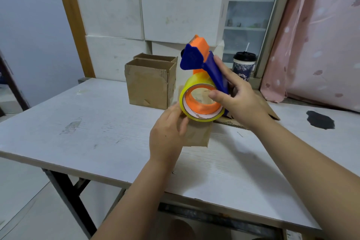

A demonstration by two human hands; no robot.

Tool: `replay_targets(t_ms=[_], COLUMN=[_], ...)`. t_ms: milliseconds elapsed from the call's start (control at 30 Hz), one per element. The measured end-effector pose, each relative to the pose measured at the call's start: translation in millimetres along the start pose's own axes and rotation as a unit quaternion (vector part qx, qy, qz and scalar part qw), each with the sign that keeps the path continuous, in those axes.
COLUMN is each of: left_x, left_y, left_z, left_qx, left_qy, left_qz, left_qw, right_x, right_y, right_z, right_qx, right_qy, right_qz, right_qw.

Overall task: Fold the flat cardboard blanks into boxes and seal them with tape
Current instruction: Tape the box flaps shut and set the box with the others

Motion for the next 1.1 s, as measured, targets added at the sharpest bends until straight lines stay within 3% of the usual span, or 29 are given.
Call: replay_targets(t_ms=[267,533,933,1100], left_x=[1.1,-2.4,-3.2,-5.1], left_y=[6.5,3.6,-0.1,-4.8], left_z=[11.0,13.8,8.6,11.9], left_qx=[-0.008,0.025,0.051,0.077], left_qy=[-0.023,-0.097,-0.127,-0.134], left_qz=[0.01,0.038,0.033,0.019], left_qw=[1.0,0.994,0.99,0.988], right_x=[22.4,36.1,43.1,43.0], right_y=[-0.9,13.0,23.4,34.9], right_z=[-10.3,-14.5,-1.8,15.1], right_qx=[-0.099,-0.212,-0.26,-0.203], right_qy=[0.008,0.0,-0.024,-0.037], right_qz=[-0.124,-0.238,-0.318,-0.289], right_qw=[0.987,0.948,0.912,0.935])
Point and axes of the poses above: each hand's wrist, its own x-axis towards the middle knuckle, its own y-axis out of the back of the hand, z = x × y, the point moved 8 cm from there along x, towards the middle knuckle, and after that the axes turned 9 degrees about z, right-handed, at the moved point
